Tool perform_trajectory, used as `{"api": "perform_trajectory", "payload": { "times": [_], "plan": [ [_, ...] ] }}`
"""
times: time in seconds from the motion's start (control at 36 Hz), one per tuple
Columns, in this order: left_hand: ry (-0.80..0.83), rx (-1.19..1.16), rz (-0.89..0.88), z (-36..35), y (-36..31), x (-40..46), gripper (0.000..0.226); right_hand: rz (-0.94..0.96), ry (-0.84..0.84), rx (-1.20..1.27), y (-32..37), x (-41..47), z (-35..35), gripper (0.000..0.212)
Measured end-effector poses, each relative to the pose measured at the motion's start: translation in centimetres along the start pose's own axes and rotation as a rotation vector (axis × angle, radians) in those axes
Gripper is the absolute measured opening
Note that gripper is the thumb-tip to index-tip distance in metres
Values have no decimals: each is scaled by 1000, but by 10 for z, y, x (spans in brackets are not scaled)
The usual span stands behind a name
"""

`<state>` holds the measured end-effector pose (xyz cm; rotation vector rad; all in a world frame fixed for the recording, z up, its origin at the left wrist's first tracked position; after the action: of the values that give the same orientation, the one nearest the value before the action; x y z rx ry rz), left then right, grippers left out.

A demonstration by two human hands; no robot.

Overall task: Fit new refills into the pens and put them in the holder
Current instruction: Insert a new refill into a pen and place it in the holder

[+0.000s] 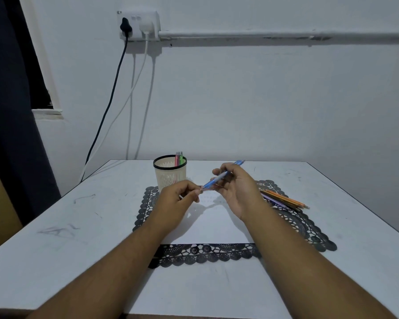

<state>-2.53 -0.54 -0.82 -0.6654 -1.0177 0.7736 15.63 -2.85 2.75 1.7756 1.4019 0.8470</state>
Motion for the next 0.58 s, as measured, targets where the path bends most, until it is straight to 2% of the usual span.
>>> {"api": "perform_trajectory", "payload": {
  "times": [0.11, 0.22, 0.42, 0.58],
  "plan": [
    [-27, 22, 7, 1, 2, 1, 16, -19, 83, -191, -5, -3, -2, 17],
    [-41, 36, 41, 2, 4, 2, 16, -32, 104, -175, -5, -3, -3, 15],
    [-6, 145, 118, 4, 6, 1, 15, -10, -43, 60, 17, 8, 14, 12],
    [-12, 253, 194, 18, 10, 6, 20, 31, -114, -60, 31, 14, 62, 18]
  ]
}}
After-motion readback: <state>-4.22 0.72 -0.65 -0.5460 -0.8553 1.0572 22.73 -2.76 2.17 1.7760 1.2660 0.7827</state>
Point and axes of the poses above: each hand's wrist, its own x-axis towards the middle knuckle, its own z-axis out of the back of the hand, y = z × x, the point moved 1 cm from there along x, towards the middle knuckle, and after that the axes turned 1 degree about x, right-handed, at the moved point
